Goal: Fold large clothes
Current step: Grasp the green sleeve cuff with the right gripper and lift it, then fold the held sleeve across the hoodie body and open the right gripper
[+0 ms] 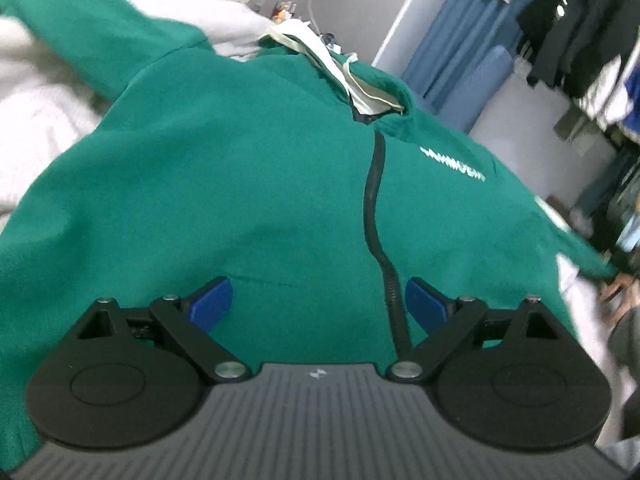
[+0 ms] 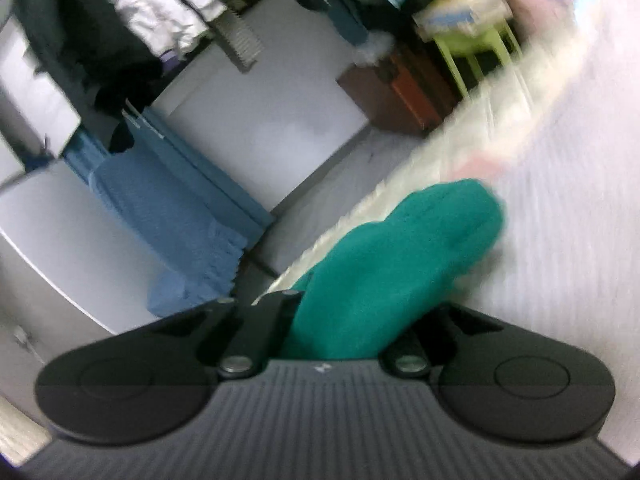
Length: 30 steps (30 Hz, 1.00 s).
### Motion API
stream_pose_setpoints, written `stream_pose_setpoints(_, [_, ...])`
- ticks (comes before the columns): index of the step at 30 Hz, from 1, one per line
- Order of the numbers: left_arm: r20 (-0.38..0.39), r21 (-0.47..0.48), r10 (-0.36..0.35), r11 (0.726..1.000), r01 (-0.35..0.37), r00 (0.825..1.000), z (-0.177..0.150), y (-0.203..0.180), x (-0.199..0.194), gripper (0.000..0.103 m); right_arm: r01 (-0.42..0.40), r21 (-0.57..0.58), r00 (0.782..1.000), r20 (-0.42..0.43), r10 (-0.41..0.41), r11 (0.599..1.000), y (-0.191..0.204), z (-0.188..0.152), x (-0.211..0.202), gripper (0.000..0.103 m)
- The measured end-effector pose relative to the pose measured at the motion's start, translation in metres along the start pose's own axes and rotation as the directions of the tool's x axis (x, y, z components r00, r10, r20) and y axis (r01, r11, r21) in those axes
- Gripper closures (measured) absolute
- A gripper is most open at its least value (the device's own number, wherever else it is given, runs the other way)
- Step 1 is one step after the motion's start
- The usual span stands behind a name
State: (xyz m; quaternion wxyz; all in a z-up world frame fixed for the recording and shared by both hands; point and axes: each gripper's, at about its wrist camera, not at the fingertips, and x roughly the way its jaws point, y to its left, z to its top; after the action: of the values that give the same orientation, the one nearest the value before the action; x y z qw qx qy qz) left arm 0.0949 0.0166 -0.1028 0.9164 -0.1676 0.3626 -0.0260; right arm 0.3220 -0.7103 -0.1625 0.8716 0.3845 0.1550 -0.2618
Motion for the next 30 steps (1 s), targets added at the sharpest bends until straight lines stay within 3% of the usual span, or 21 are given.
stream_pose_setpoints(3, [0.006,0.029,0.010,1.000,-0.010,1.000,-0.001,-0.005,0.003,0.008,0.000,-0.059,0.999,0.033,0.002,0.998,0.015,0.017,-0.006,0.096])
stream_pose_setpoints(7, [0.005,-0.008,0.001,1.000,-0.001,1.000,0.006,0.002,0.001,0.007,-0.028,-0.133,0.996,0.081,0.039,0.991,0.051,0.032,-0.024,0.096])
stream_pose_setpoints(12, [0.042,-0.012,0.019,1.000,-0.018,0.999,0.018,0.012,-0.013,0.008,-0.099,-0.299,0.983,0.118,0.139,0.949,0.124,0.047,-0.069,0.096])
stream_pose_setpoints(15, [0.091,0.004,0.024,1.000,-0.024,0.996,0.027,0.018,-0.026,0.008,-0.182,-0.351,0.964,0.122,0.238,0.918,0.174,0.050,-0.106,0.096])
stream_pose_setpoints(22, [0.151,0.022,0.041,0.999,-0.045,0.988,0.043,0.045,-0.050,0.007,-0.331,-0.540,0.886,0.104,0.452,0.774,0.303,0.019,-0.206,0.096])
stream_pose_setpoints(26, [0.173,-0.024,0.035,0.999,-0.031,0.984,0.051,0.066,-0.062,0.008,-0.398,-0.638,0.826,0.064,0.560,0.659,0.366,-0.028,-0.264,0.096])
stream_pose_setpoints(30, [0.199,-0.057,0.011,0.998,0.000,0.980,0.056,0.084,-0.075,0.008,-0.433,-0.727,0.782,-0.009,0.623,0.533,0.409,-0.086,-0.298,0.096])
